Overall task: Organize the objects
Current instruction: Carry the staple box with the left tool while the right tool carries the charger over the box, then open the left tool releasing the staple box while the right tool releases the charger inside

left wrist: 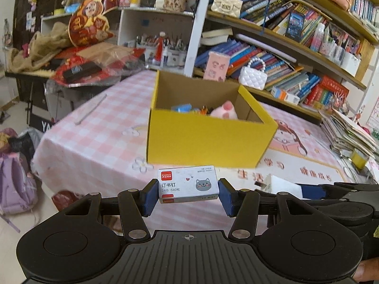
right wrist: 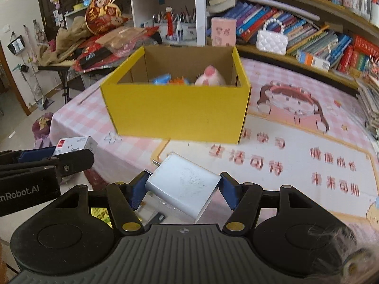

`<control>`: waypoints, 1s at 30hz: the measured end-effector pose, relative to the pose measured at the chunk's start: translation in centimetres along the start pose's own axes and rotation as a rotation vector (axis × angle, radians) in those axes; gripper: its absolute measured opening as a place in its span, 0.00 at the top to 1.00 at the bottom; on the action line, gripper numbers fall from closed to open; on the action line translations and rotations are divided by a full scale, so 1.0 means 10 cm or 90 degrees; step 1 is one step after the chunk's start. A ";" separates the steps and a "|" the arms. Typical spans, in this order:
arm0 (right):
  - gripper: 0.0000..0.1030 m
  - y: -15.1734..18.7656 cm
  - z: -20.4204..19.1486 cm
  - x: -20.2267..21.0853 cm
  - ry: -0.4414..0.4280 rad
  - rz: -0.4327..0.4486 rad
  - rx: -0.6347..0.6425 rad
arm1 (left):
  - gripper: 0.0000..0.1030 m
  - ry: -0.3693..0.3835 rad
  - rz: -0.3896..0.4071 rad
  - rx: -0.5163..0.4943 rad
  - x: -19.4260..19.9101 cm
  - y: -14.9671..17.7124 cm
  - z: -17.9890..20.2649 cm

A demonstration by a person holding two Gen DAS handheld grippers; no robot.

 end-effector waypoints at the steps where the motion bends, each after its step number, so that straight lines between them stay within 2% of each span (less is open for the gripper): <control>1: 0.39 -0.06 0.02 -0.01 0.003 0.011 0.003 | 0.49 -0.002 0.008 -0.004 -0.01 -0.04 0.00; 9: 0.39 -0.71 0.21 -0.16 0.031 0.102 0.038 | 0.49 -0.005 0.072 -0.002 -0.29 -0.63 0.09; 13: 0.39 -1.04 0.34 -0.37 0.040 0.128 0.058 | 0.49 -0.027 0.068 -0.023 -0.62 -0.84 0.22; 18: 0.39 -1.29 0.52 -0.82 0.036 0.093 0.067 | 0.49 -0.055 0.035 -0.027 -1.04 -0.93 0.31; 26: 0.39 -1.40 0.60 -1.43 0.005 0.015 0.093 | 0.48 -0.105 -0.036 -0.016 -1.52 -0.94 0.29; 30: 0.39 -1.42 0.61 -1.62 -0.008 -0.006 0.107 | 0.49 -0.126 -0.037 -0.038 -1.59 -0.96 0.32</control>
Point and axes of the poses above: each gripper's, at about its wrist camera, not at the fingertips, and x roughly against the way its jaws point, z to its right, y to its underside, the point moved 1 cm from there along -x, roughly the way its jaws point, and after that the axes turned 6 degrees about -y, right-handed, at the moved point
